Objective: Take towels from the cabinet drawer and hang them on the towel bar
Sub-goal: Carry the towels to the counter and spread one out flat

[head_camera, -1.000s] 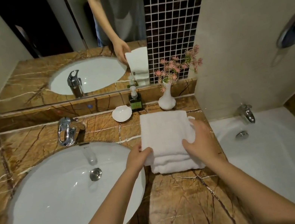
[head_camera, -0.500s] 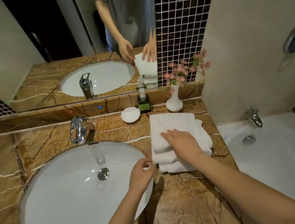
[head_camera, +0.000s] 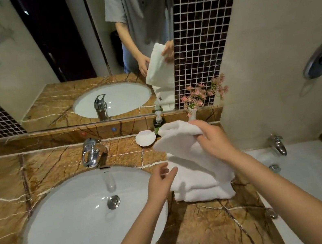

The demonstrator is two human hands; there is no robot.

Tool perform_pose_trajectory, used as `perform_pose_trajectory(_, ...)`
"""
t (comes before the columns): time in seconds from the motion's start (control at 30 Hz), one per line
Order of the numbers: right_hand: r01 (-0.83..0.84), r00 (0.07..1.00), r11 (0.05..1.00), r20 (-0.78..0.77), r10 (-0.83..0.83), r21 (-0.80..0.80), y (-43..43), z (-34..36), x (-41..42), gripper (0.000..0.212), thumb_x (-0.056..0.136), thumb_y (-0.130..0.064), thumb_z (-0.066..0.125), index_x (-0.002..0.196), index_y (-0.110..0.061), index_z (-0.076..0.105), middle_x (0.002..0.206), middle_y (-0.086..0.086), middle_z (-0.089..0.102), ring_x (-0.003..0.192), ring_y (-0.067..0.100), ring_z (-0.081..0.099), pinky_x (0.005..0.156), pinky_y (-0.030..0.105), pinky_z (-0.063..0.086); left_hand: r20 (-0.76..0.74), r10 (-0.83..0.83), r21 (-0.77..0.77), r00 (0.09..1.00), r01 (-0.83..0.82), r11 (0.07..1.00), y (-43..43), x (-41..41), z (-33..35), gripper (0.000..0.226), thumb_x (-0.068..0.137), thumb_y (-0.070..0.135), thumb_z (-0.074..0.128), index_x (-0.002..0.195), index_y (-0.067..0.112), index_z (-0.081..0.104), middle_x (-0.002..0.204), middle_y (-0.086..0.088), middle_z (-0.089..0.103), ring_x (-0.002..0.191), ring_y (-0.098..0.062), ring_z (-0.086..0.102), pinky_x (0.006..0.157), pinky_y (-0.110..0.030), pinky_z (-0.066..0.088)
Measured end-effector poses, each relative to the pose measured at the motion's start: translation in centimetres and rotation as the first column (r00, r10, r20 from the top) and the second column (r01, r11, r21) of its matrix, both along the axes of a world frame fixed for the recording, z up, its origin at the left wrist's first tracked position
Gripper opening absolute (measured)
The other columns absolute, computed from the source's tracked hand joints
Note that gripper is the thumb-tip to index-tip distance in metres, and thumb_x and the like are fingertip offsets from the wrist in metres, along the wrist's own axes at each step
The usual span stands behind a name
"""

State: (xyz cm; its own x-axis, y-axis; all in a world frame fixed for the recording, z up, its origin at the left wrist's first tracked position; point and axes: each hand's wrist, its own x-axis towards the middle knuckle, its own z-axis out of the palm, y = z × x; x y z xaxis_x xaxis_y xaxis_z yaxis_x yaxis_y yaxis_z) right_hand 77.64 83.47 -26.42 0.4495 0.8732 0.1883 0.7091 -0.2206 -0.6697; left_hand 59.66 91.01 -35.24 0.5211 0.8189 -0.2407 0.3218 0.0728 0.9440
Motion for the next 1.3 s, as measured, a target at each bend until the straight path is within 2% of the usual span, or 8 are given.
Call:
perform_pose_trajectory(0.1,-0.037,0.892,0.979,-0.436,0.123,0.2,-1.5,2.9,-1.2,0.042,0.086,-0.001,0.051,0.113,-0.03,0.064,0.108,-0.017,0.067,0.107,0.007,0.06,0.085,0.017,0.049,0.188,0.025,-0.121,0.982,-0.002,0.993,-0.1,0.8,1.8,0.062,0.076,0.041,0.072,0.127,0.018,0.048,0.119,-0.001,0.058,0.109,-0.015,0.056,0.092,-0.032,0.049)
perform_pose_trajectory(0.17,0.022,0.753,0.973,-0.644,0.136,0.231,-2.5,3.8,-1.6,0.036,0.081,-0.01,0.058,0.104,-0.035,0.069,0.101,-0.014,0.07,0.096,0.006,0.066,0.075,0.02,0.054,0.274,0.072,-0.206,0.959,-0.014,0.979,0.0,0.7,2.5,0.082,0.064,0.048,0.077,0.133,0.017,0.043,0.123,0.001,0.058,0.113,-0.016,0.056,0.095,-0.034,0.047)
perform_pose_trajectory(0.33,0.174,0.43,0.969,-0.899,0.087,0.177,-4.0,1.2,-2.1,0.033,0.078,-0.014,0.068,0.11,-0.023,0.067,0.104,0.003,0.073,0.097,0.024,0.07,0.071,0.036,0.056,0.431,0.088,-0.459,0.898,0.134,0.878,-0.3,-0.5,2.2,0.084,0.051,0.046,0.086,0.125,0.023,0.054,0.119,-0.003,0.067,0.107,-0.024,0.065,0.089,-0.042,0.053)
perform_pose_trajectory(0.47,0.315,0.295,0.946,-0.955,-0.025,0.073,-4.6,-1.2,-3.4,0.027,0.091,-0.008,0.059,0.117,-0.015,0.062,0.106,0.008,0.073,0.095,0.028,0.07,0.07,0.039,0.058,0.331,0.138,-0.502,0.933,0.051,0.863,-1.0,-2.3,1.7,0.077,0.053,0.043,0.088,0.12,0.022,0.058,0.11,-0.001,0.071,0.1,-0.024,0.068,0.08,-0.04,0.057)
perform_pose_trajectory(0.63,0.337,0.313,0.941,-0.942,-0.126,-0.014,-4.7,-3.2,-7.2,0.021,0.094,-0.013,0.058,0.114,-0.02,0.063,0.107,0.005,0.073,0.098,0.026,0.069,0.084,0.043,0.056,0.294,0.174,-0.483,0.94,-0.011,0.875,-1.2,-6.8,1.7,0.046,0.066,0.031,0.079,0.108,0.02,0.062,0.095,0.0,0.075,0.083,-0.018,0.072,0.058,-0.026,0.056)
perform_pose_trajectory(0.8,0.314,0.502,0.945,-0.828,-0.251,-0.096,-3.4,-4.7,-13.9,0.033,0.097,-0.022,0.054,0.129,-0.018,0.053,0.12,0.002,0.063,0.11,0.024,0.06,0.099,0.047,0.047,0.266,0.2,-0.462,0.943,-0.058,0.885,-1.1,-13.6,1.9,0.021,0.084,0.02,0.069,0.104,0.019,0.064,0.093,0.0,0.075,0.082,-0.018,0.072,0.058,-0.025,0.056)
perform_pose_trajectory(1.03,0.294,0.651,0.949,-0.703,-0.287,-0.116,-1.6,-8.8,-26.0,0.029,0.098,-0.018,0.049,0.127,-0.016,0.054,0.119,0.0,0.061,0.109,0.018,0.057,0.098,0.039,0.046,0.211,0.2,-0.286,0.957,-0.136,0.949,-1.0,-25.7,-0.8,0.026,0.089,0.021,0.063,0.114,0.028,0.058,0.106,0.008,0.07,0.094,-0.012,0.068,0.075,-0.026,0.055)
perform_pose_trajectory(1.3,0.245,0.746,0.917,-0.544,-0.385,-0.314,-2.3,-15.6,-36.7,0.035,0.093,-0.016,0.053,0.127,-0.014,0.044,0.106,-0.005,0.055,0.101,0.016,0.056,0.081,0.024,0.044,-0.198,0.129,-0.095,0.972,-0.15,0.984,-0.1,-34.5,-8.5,0.038,0.079,0.017,0.073,0.109,0.016,0.051,0.094,0.01,0.06,0.095,-0.017,0.061,0.065,-0.016,0.043)
